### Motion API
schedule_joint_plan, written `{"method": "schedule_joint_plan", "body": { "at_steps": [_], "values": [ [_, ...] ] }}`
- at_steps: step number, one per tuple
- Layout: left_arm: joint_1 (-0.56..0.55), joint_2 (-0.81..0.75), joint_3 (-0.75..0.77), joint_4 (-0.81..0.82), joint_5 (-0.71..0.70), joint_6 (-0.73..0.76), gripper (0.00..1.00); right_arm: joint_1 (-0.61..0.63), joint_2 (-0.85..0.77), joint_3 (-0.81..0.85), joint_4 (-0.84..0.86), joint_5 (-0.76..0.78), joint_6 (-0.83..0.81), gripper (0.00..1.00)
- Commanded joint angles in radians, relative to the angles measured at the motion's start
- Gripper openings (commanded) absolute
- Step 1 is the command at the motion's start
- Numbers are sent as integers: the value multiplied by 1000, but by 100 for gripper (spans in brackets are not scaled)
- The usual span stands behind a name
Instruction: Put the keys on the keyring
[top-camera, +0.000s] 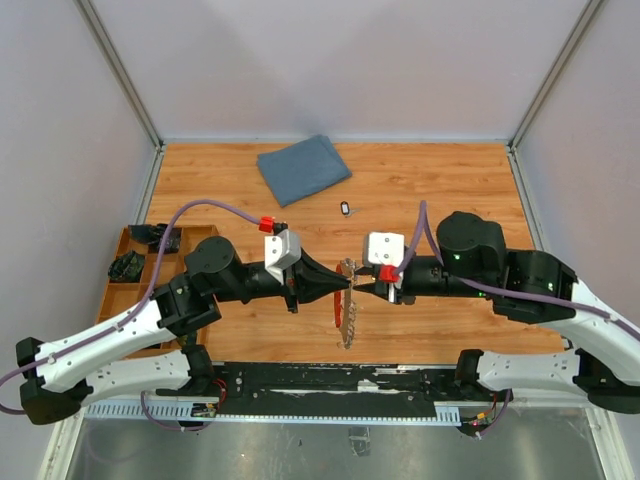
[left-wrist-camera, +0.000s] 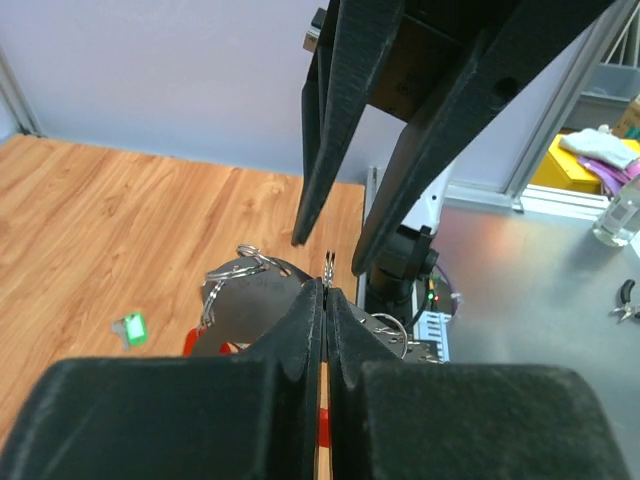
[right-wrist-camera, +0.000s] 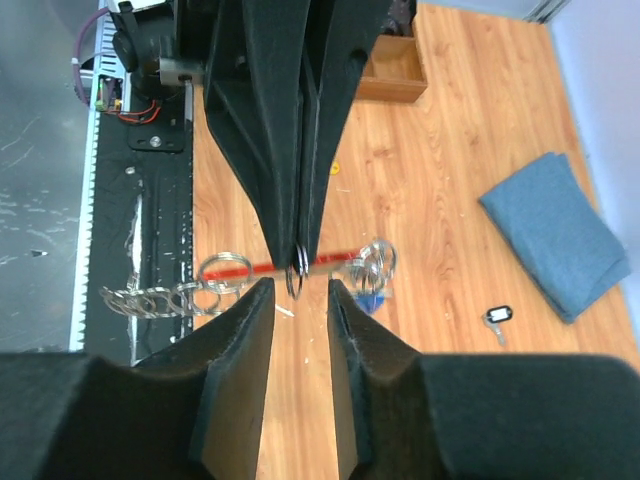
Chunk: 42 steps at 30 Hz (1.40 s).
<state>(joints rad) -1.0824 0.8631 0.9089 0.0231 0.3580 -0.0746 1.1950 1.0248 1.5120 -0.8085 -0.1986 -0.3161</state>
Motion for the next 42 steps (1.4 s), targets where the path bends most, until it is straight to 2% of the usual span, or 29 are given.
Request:
{"method": "schedule_joint_plan", "body": {
  "at_steps": [1,4,9,17,42],
  "values": [
    [-3,-62,-26,122,-7,-54,1,-12,-114,-98,179,-12,-4,31],
    [-3,-86,-45,178,10,-90,0,-12,-187,-195,277,-36,14,31],
    [-4,-111,-68,264,55,-142,0,-13,-272,-313,455,-80,87,24],
    [-3,-105,-67,320,106,-179,1,-12,-296,-398,661,-144,174,19],
    [-3,-93,-53,305,105,-166,1,-13,-251,-407,691,-216,202,21]
  ]
}}
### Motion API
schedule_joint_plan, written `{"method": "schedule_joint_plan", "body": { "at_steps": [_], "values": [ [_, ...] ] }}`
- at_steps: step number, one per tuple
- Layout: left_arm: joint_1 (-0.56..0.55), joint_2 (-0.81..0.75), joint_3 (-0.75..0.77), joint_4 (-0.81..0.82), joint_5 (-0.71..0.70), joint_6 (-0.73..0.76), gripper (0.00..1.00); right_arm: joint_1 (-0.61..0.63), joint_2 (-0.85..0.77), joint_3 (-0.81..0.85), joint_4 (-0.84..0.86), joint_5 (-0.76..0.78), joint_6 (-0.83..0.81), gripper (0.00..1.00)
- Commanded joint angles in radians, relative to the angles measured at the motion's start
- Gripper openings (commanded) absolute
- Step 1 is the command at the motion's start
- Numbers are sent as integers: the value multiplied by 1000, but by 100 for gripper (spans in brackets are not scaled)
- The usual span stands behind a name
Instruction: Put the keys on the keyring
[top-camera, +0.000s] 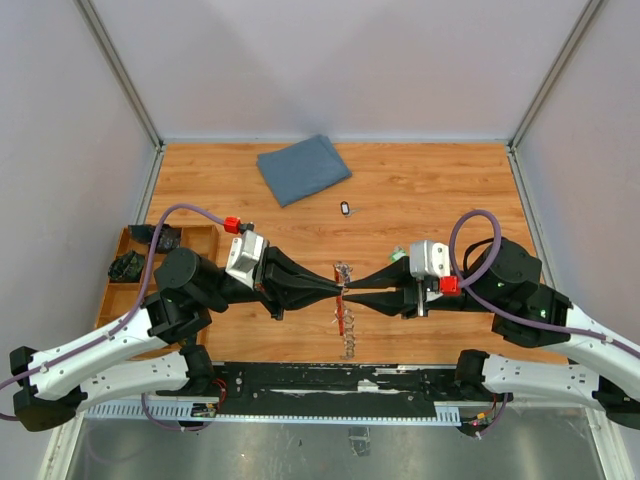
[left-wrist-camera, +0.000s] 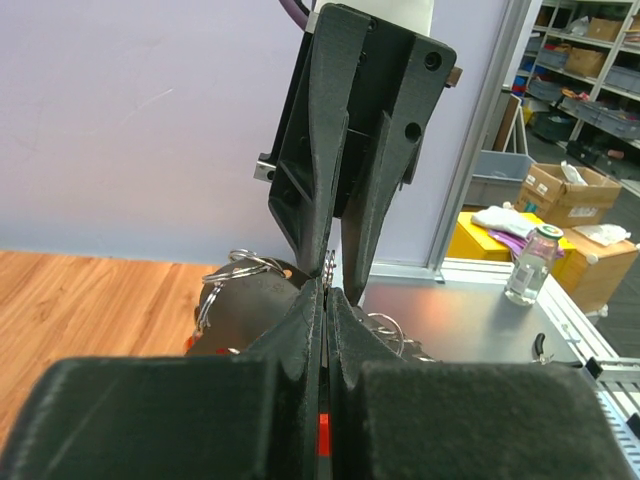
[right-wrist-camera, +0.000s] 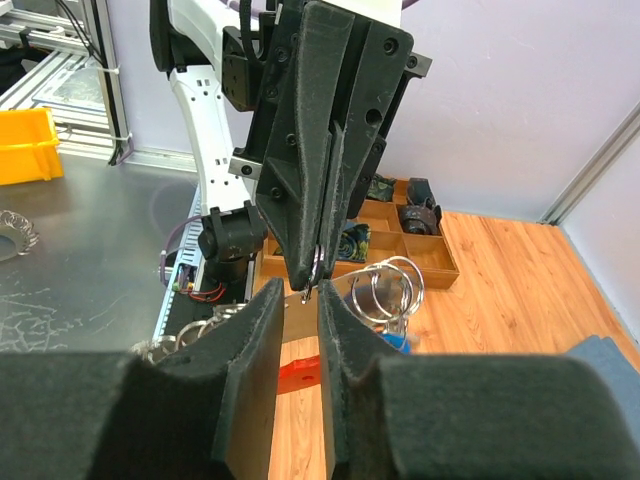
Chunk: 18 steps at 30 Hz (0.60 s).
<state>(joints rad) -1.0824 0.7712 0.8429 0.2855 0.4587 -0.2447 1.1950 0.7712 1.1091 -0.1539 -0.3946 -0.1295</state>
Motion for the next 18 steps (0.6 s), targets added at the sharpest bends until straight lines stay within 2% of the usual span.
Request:
{"method": "schedule_joint_plan", "body": {
  "at_steps": [1,4,8,10,15,18],
  "values": [
    [-4,-1,14,41,5,5,0,-13,5,-5,34,-21,15,20],
    [-3,-1,16,42,5,5,1,-12,9,-4,28,-13,14,18],
    [-3,1,16,42,6,5,1,-12,19,13,8,0,18,1],
    [-2,2,16,38,6,6,0,-12,27,37,-20,3,17,0],
    [-4,2,32,-25,-18,41,18,-12,61,130,-174,22,-31,0],
    [-3,-1,43,-87,-51,83,22,-12,91,202,-290,32,-73,0]
  ]
}}
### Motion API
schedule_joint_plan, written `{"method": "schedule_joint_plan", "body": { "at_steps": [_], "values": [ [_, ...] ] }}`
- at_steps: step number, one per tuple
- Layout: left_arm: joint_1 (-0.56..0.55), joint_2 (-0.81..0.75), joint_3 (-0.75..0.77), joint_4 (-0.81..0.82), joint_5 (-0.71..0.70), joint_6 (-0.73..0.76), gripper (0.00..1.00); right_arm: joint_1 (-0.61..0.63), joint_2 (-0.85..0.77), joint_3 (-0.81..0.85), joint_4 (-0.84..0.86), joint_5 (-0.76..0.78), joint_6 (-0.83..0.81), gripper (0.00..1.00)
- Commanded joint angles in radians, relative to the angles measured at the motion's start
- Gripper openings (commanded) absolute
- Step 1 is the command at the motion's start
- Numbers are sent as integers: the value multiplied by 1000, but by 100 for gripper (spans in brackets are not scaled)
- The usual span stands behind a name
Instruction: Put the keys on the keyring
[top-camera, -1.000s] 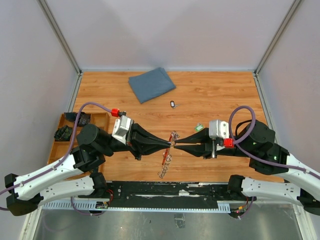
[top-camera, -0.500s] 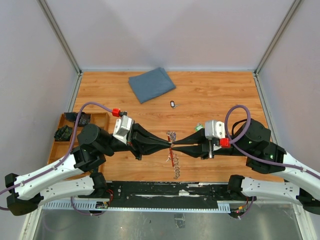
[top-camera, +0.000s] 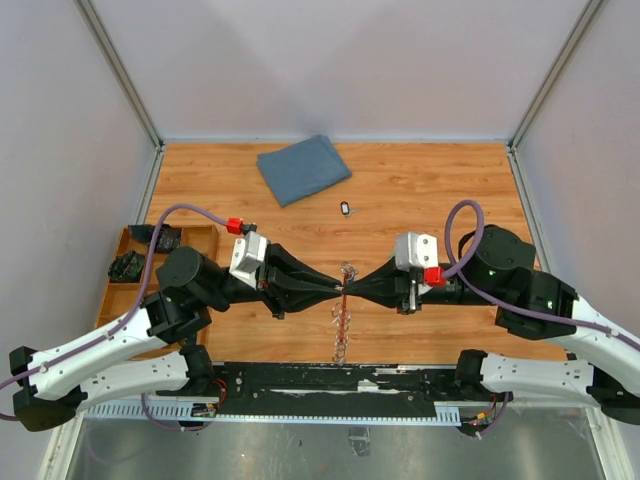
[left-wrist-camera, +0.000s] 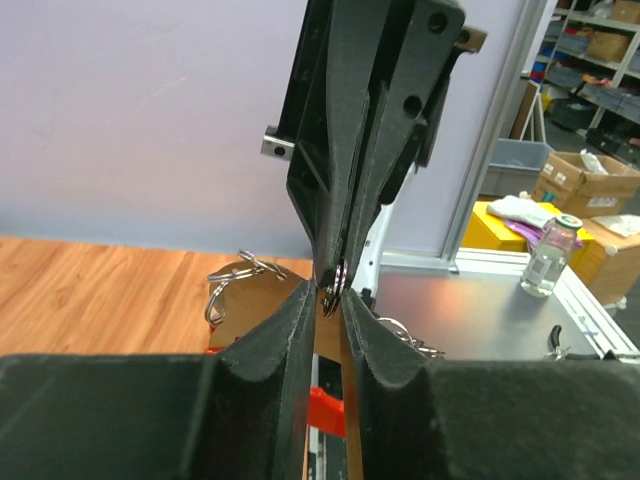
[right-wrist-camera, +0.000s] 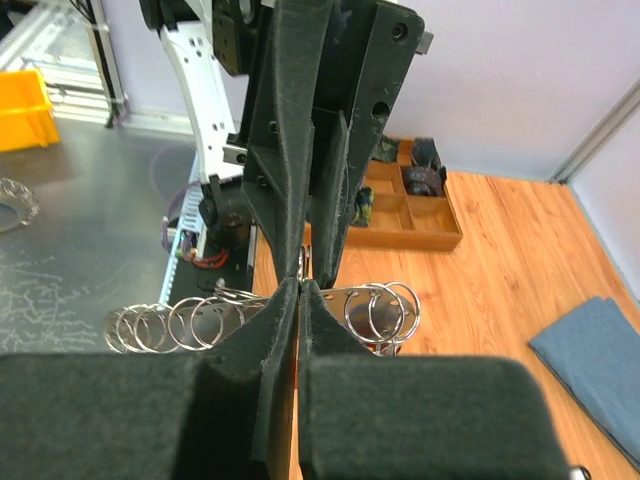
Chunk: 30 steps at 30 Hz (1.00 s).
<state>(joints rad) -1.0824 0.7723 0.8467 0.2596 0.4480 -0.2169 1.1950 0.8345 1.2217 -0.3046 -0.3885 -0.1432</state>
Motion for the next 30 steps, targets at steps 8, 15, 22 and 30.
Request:
{"method": "schedule_joint_plan", "body": {
  "at_steps": [8,15,22,30],
  "values": [
    [-3,11,74,-193,-86,133,22,-12,121,267,-405,56,-153,0],
    [-3,36,89,-222,-81,153,19,-12,164,315,-458,69,-170,0],
    [-2,39,95,-234,-84,164,19,-13,193,336,-477,77,-153,0],
    [-3,43,100,-234,-75,164,2,-12,211,346,-474,108,-135,0]
  ]
}}
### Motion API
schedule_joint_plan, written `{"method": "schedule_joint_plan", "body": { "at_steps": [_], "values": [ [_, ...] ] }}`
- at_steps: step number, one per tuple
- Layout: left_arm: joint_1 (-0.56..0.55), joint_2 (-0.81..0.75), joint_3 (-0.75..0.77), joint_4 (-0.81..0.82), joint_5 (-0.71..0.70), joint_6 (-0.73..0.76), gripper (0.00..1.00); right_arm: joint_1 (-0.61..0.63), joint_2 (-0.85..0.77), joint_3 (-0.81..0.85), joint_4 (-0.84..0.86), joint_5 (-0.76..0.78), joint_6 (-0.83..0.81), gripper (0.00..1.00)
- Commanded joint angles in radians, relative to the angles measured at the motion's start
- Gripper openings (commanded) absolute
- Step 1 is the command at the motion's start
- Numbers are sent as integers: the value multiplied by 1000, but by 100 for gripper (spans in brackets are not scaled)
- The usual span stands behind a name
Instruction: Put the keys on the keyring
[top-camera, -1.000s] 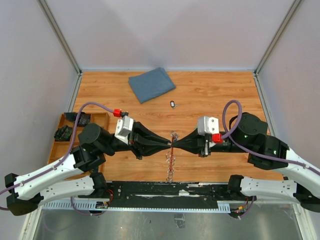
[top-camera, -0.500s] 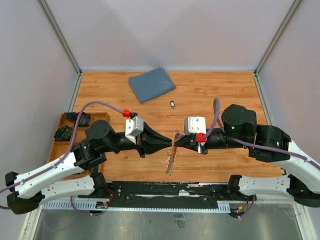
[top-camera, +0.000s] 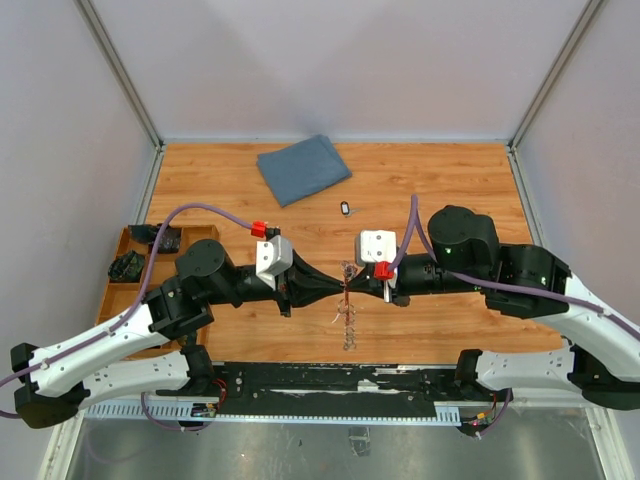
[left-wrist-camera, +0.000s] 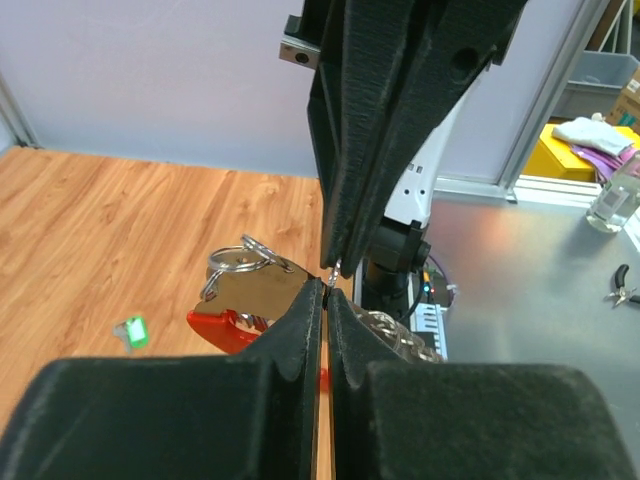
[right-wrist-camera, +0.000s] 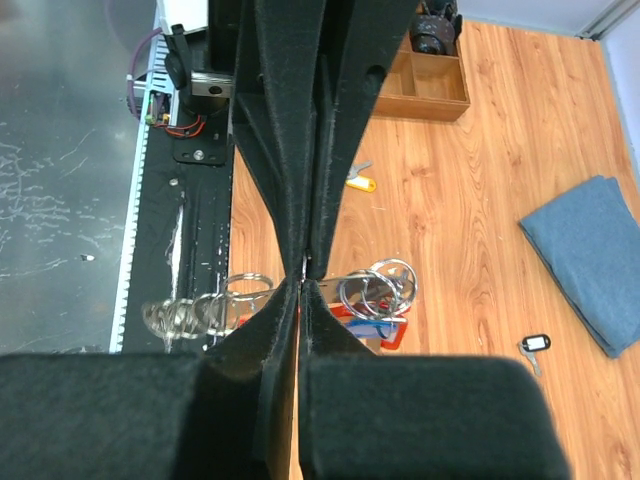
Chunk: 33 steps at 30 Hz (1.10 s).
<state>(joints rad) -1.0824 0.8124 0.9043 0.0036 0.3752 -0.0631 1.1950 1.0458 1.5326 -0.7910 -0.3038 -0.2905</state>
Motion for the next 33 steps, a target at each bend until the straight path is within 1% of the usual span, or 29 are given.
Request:
{"method": "schedule_joint_plan", "body": {
  "at_steps": [1,3,4,7,9,11,16,21,25,29,33],
  "values": [
    [-3,4,42,24,0,8,1,-12,-3,30,19,29,14,0],
    [-4,-2,37,36,-2,0,1,-12,-16,13,49,41,13,2],
    [-3,-7,32,47,-5,-7,0,-13,-29,-3,71,44,13,5],
    [-3,-40,7,104,-16,-38,1,-12,-81,-76,162,51,8,22],
    [-4,-57,-7,142,-18,-62,1,-12,-124,-127,223,61,11,26],
    [-3,-75,-21,184,-17,-89,1,-12,-178,-180,294,52,24,27],
    [-4,-106,-66,291,-7,-158,1,-13,-285,-330,506,20,81,23],
    [-3,-98,-61,305,22,-167,1,-12,-316,-413,666,-15,148,21],
    [-4,-91,-50,293,35,-161,1,-12,-308,-428,722,-39,172,20],
    [-3,-86,-45,290,45,-158,0,-13,-292,-429,738,-52,175,23],
    [-3,-79,-42,289,51,-156,0,-12,-281,-426,743,-57,177,23]
  ]
}}
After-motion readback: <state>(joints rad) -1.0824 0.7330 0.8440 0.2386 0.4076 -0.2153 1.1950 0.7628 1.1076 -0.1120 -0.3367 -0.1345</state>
